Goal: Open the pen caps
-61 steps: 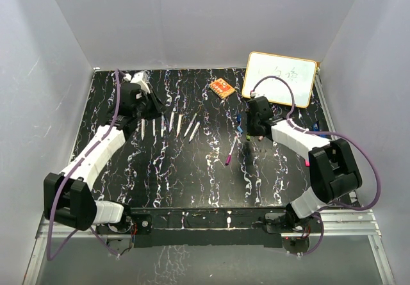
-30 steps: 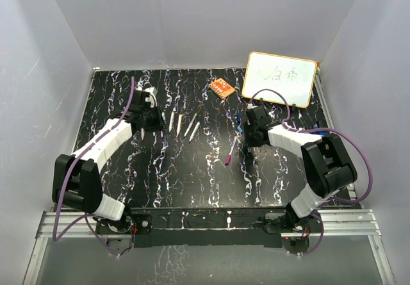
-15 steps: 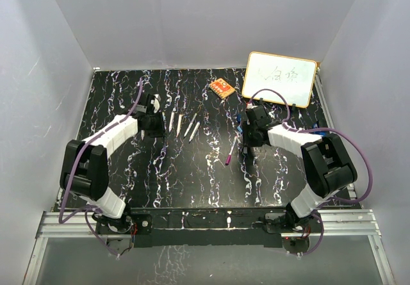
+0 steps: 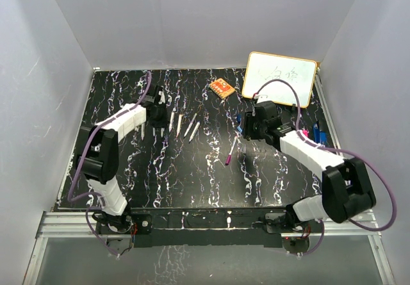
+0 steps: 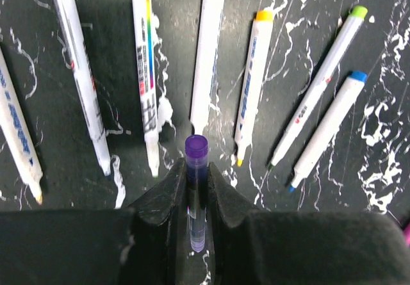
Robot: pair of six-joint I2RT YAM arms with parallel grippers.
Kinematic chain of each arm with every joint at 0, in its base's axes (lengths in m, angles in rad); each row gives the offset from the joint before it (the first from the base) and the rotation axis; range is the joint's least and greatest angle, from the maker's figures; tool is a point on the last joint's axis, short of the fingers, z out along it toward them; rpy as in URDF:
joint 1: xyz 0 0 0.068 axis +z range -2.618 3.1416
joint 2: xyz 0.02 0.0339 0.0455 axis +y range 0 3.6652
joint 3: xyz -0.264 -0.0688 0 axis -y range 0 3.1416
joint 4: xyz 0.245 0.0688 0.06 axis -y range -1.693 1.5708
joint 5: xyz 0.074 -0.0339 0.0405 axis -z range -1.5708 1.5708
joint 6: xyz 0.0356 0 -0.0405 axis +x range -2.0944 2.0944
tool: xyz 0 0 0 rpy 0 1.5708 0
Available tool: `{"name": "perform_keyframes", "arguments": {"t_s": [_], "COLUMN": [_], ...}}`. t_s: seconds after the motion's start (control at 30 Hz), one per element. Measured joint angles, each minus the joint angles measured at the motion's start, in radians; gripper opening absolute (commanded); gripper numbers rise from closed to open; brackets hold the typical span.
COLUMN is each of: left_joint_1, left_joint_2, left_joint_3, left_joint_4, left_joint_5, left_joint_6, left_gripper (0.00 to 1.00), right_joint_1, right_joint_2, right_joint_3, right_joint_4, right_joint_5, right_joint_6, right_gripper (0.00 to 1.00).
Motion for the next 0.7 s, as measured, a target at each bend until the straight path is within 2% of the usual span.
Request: {"name": "perform_keyframes", "arguments": {"t_s": [0.27, 0.7], "left_joint_1": [-0.001, -0.001], "left_joint_2": [0.134, 0.240], "left_joint_3": [0.115, 0.254], "left_joint_4": [-0.019, -0.065], "left_joint_5": [-0.044, -0.077], "left_joint_6": [0.027, 0.066], "left_gripper": [0.00, 0.00], "right_joint_1": [0.000, 0.000], "right_joint_2": [-0.100, -0.105], "right_joint_3": [-0.010, -0.026], "right_joint_4": [0.021, 0.022], "right_joint_5": [0.012, 0.016], "right_joint_6": [-0.006, -0.011], "right_gripper": [0.39, 0.39]}}
